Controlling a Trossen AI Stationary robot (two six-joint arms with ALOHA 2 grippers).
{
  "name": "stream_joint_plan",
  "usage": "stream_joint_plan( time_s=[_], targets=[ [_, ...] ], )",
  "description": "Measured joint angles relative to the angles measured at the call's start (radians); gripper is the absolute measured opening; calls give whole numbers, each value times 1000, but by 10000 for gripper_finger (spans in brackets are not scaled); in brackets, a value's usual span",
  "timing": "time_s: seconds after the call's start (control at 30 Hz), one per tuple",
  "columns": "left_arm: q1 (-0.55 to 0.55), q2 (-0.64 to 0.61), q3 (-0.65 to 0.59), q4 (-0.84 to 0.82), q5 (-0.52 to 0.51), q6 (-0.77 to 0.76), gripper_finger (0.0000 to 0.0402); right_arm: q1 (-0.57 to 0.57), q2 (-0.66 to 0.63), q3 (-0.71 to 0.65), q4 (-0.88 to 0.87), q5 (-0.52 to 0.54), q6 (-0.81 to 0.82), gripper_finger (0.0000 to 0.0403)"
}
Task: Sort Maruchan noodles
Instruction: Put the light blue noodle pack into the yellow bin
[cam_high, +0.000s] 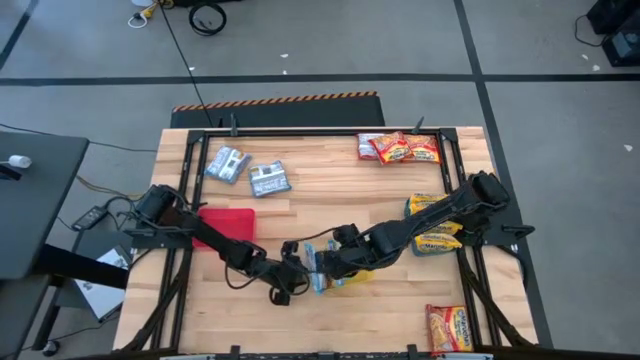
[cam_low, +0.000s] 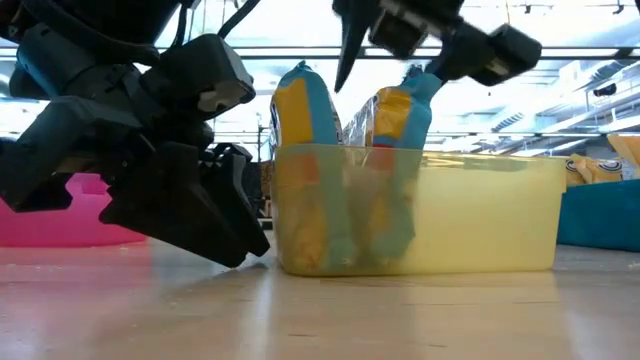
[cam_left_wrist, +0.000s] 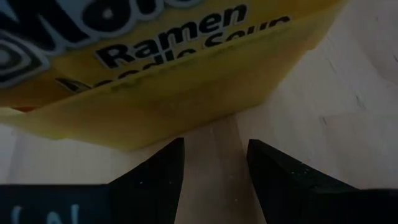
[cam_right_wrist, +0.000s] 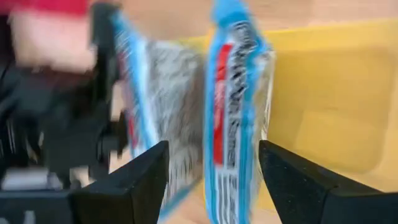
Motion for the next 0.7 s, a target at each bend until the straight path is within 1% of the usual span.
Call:
stream_joint_plan(
  time_s=[0.1, 0.17, 0.3, 0.37, 0.47, 0.53, 0.6, 0.7],
  targets=[
    [4, 0, 0, 1, 12, 2, 180, 15, -26, 0, -54, 20, -155, 239],
    [3, 0, 0, 1, 20, 7, 180, 27, -37, 0, -70, 47, -289, 231],
    [3, 0, 0, 2, 25, 10, 180, 56, -46, 0, -84, 89, -612, 219],
    [3, 0, 0, 3, 26, 11, 180, 62, -37, 0, -113, 91, -790, 214],
    [6, 0, 3, 1, 49, 10, 180, 68, -9, 0, -181, 92, -1099, 204],
    [9, 0, 16, -2, 68, 10, 180, 66, 12, 0, -203, 92, -1248, 197],
    [11, 0, 36, -9, 69, 10, 180, 60, 37, -1, -202, 86, -1340, 190],
    [24, 0, 72, -44, 63, 9, 180, 36, 73, -1, -127, 45, -1391, 181]
  ],
)
